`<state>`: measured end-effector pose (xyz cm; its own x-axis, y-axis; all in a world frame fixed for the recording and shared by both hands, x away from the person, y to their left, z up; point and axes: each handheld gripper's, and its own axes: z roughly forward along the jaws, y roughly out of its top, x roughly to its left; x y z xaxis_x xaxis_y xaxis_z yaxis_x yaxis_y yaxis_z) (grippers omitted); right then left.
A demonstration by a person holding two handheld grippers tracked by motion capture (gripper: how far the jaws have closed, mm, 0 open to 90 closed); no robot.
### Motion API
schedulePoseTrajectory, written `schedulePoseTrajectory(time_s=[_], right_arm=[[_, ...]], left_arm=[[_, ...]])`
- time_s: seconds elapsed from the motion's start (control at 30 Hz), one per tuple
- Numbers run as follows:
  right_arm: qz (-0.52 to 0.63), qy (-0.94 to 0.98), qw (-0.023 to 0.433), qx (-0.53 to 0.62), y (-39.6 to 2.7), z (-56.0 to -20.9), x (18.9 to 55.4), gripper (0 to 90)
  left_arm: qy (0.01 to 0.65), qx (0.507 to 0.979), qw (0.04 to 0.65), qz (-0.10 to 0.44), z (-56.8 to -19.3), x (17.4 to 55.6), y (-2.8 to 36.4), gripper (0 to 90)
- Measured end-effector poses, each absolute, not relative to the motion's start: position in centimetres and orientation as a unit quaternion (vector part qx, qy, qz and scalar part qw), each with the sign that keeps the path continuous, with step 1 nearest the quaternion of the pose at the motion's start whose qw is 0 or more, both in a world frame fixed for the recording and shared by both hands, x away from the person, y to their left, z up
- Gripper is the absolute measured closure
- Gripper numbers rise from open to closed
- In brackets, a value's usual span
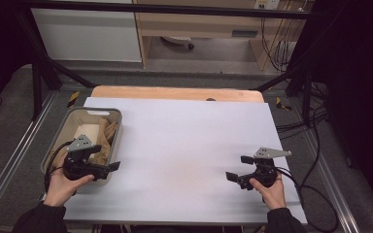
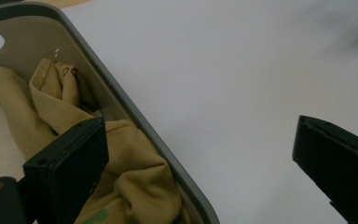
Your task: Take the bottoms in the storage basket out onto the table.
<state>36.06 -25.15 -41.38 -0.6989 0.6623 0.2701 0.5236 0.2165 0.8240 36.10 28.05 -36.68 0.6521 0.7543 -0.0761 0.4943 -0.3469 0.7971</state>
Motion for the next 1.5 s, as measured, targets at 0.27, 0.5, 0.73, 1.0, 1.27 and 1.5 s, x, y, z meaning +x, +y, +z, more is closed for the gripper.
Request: schedulePoseTrajectory(time_s=[0.27,0.5,0.73,1.0,1.27,1.5], right_arm=[[0.493,0.778,0.071,0.383,-25.1,-41.4,36.0,0.6],[0.492,0.779,0.07,0.382,-25.1,-41.4,36.1,0.6],[0.491,0.78,0.07,0.382,-25.1,-41.4,36.0,0.6],[0.491,0.78,0.069,0.383,-25.1,-41.5,36.1,0.6],[0.489,0.78,0.07,0.383,-25.1,-41.5,36.1,0.6],[0.489,0.781,0.071,0.383,-25.1,-41.5,36.1,0.6]], left_arm=[[0.397,0.805,0.411,0.158,-36.4,36.2,28.9,3.1],[0.409,0.802,0.405,0.162,-36.2,36.2,29.6,3.1],[0.419,0.797,0.402,0.163,-36.2,36.3,30.2,4.4],[0.436,0.793,0.393,0.164,-36.4,36.5,31.0,8.0],[0.444,0.792,0.385,0.168,-36.7,36.7,31.4,14.5],[0.449,0.795,0.371,0.171,-37.0,36.8,31.6,18.7]])
